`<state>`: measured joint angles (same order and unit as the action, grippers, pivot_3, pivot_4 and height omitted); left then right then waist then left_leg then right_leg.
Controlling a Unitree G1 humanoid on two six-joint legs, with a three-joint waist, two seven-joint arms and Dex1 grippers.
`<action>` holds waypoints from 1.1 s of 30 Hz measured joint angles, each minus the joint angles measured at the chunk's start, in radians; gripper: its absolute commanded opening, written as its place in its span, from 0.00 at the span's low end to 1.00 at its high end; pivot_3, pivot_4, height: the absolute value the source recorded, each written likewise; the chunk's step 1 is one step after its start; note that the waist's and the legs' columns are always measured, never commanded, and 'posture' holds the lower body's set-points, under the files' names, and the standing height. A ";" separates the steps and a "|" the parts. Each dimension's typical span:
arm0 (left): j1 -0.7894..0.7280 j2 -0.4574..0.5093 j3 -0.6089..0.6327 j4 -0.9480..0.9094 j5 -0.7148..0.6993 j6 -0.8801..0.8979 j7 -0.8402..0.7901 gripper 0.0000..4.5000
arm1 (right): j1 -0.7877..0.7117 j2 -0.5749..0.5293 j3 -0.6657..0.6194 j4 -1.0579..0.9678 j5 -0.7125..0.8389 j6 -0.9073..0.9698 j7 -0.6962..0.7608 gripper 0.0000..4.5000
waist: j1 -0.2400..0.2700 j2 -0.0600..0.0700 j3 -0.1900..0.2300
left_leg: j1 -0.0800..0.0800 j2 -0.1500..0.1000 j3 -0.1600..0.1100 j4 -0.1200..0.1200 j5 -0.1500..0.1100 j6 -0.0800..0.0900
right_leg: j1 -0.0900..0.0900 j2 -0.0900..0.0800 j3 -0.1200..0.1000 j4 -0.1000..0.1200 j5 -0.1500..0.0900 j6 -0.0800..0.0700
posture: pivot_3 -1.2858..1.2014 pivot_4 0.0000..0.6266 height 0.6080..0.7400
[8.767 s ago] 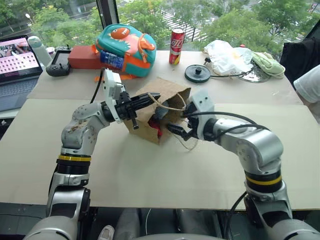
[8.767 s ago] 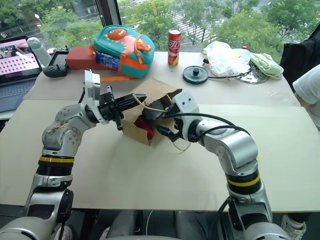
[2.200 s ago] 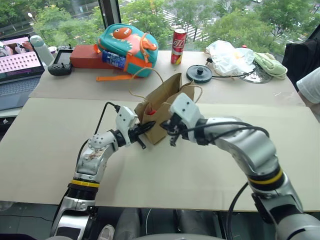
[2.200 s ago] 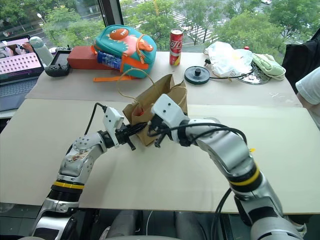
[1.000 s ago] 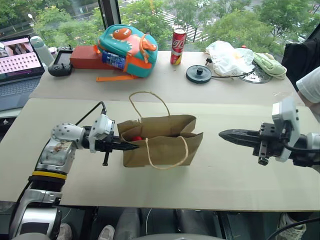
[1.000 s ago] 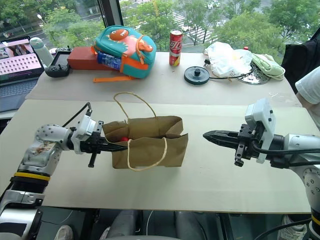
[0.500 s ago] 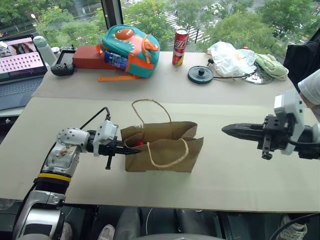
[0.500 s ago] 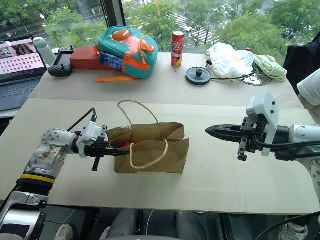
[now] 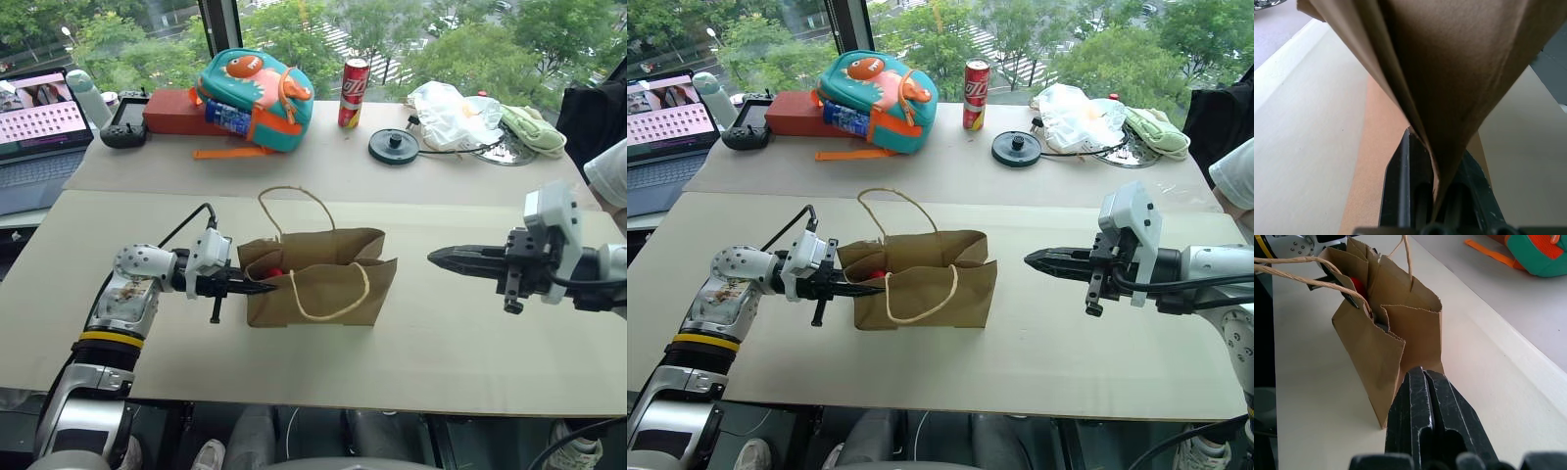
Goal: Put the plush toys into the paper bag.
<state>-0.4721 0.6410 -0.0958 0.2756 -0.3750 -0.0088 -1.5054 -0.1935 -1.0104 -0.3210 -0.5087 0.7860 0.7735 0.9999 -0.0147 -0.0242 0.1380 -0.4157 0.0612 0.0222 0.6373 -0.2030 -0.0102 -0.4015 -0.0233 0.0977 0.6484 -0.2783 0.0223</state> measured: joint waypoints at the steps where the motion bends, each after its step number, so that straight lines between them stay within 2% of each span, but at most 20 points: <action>1: 0.000 0.000 0.000 0.000 0.000 0.003 0.000 0.37 | 0.000 0.000 0.002 0.000 -0.001 -0.001 0.000 0.00 | 0.000 0.000 0.000 | 0.000 0.000 0.000 0.000 0.000 0.000 | 0.000 0.000 0.000 0.000 0.000 0.000 | 0.52 0.24 0.95; 8: -0.004 0.006 0.001 0.000 -0.004 0.040 -0.010 0.96 | -0.002 0.000 0.027 0.011 -0.027 -0.011 0.000 0.00 | 0.000 0.000 0.000 | 0.000 0.000 0.000 0.000 0.000 0.000 | 0.000 0.000 0.000 0.000 0.000 0.000 | 0.52 0.24 0.95; 9: -0.006 0.008 0.001 -0.001 -0.004 0.043 -0.011 0.99 | -0.004 0.000 0.031 0.012 -0.028 -0.014 0.000 0.00 | 0.000 0.000 0.000 | 0.000 0.000 0.000 0.000 0.000 0.000 | 0.000 0.000 0.000 0.000 0.000 0.000 | 0.52 0.24 0.95; 14: -0.010 0.032 0.004 -0.033 -0.015 0.085 -0.011 0.99 | -0.018 0.001 0.034 0.019 -0.035 -0.026 -0.001 0.00 | 0.000 0.000 0.000 | 0.000 0.000 0.000 0.000 0.000 0.000 | 0.000 0.000 0.000 0.000 0.000 0.000 | 0.52 0.24 0.95; 18: -0.009 0.085 0.038 -0.120 -0.060 0.187 -0.004 0.99 | -0.019 0.002 0.040 0.025 -0.042 -0.035 0.000 0.00 | -0.002 0.000 0.000 | 0.000 0.001 0.000 0.000 0.000 0.000 | 0.000 0.000 0.000 0.000 0.000 0.000 | 0.52 0.24 0.95; 26: 0.013 0.278 0.196 -0.323 -0.240 0.490 0.024 0.99 | -0.053 0.001 0.077 0.062 -0.081 -0.050 0.004 0.00 | -0.005 0.000 0.000 | 0.001 0.001 0.000 0.000 0.000 0.000 | -0.001 0.001 0.000 0.001 0.000 0.000 | 0.52 0.24 0.95; 28: 0.031 0.350 0.219 -0.327 -0.264 0.548 -0.003 0.99 | -0.064 0.001 0.086 0.068 -0.096 -0.054 0.012 0.00 | -0.006 0.001 0.000 | 0.001 0.002 0.001 0.000 0.000 0.000 | -0.001 0.001 0.000 0.001 0.000 0.000 | 0.52 0.24 0.95; 33: 0.028 0.450 0.253 -0.278 -0.317 0.659 -0.060 0.99 | -0.096 0.001 0.107 0.071 -0.098 -0.056 0.037 0.00 | -0.003 0.001 0.001 | 0.001 0.002 0.001 0.000 0.000 0.000 | -0.002 0.001 -0.001 0.001 -0.001 0.000 | 0.52 0.24 0.95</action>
<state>-0.4442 1.0906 0.1572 -0.0026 -0.6924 0.6507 -1.5655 -0.2892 -1.0096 -0.2141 -0.4379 0.6879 0.7174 1.0366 -0.0179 -0.0233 0.1386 -0.4151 0.0631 0.0233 0.6370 -0.2030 -0.0102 -0.4031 -0.0225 0.0971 0.6493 -0.2793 0.0223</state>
